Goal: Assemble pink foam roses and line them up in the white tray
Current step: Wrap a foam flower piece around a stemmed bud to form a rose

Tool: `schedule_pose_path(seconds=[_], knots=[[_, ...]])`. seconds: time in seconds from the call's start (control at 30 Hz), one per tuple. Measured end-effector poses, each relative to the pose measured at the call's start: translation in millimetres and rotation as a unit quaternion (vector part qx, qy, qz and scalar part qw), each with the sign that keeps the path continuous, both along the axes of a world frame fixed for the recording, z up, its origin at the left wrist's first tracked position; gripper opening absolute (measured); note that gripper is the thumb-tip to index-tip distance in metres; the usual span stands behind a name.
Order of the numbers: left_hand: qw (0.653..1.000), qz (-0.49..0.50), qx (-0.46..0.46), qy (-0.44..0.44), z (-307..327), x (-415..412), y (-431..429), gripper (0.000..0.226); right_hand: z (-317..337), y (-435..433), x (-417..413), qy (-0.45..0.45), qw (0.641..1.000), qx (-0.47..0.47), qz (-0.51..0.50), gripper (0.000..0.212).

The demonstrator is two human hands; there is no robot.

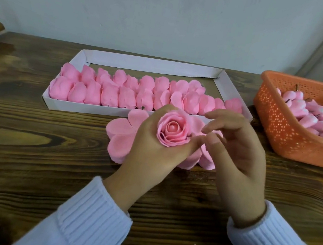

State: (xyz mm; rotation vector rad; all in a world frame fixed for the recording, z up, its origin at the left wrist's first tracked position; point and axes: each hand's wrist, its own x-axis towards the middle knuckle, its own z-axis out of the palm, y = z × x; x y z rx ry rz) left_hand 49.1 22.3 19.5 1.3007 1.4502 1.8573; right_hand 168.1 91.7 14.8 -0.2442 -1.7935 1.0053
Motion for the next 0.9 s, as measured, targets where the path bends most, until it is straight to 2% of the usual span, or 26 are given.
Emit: schedule_pose_path(seconds=[0.07, 0.17, 0.33, 0.63, 0.9], knots=[[1.0, -0.011, 0.001, 0.013, -2.0, -0.7, 1.4, 0.031, 0.7, -0.1, 0.5, -0.018, 0.998, 0.065, -0.018, 0.016], [1.0, -0.02, -0.006, -0.003, -5.3, -0.8, 3.3, 0.023, 0.2, -0.1, -0.6, -0.054, 0.992, 0.097, -0.051, 0.017], [1.0, -0.022, -0.018, 0.008, -6.2, -0.8, 3.3, 0.023, 0.3, 1.1, -0.7, -0.083, 0.989, 0.104, -0.063, 0.021], [0.998, -0.032, -0.043, 0.018, -8.4, -1.0, 5.9, 0.037, 0.0, 4.7, 0.8, -0.111, 0.986, 0.111, -0.058, 0.013], [0.998, -0.035, -0.044, 0.006, -8.6, 1.0, 6.7, 0.036, -0.5, 6.0, 0.5, -0.116, 0.986, 0.112, -0.04, 0.012]])
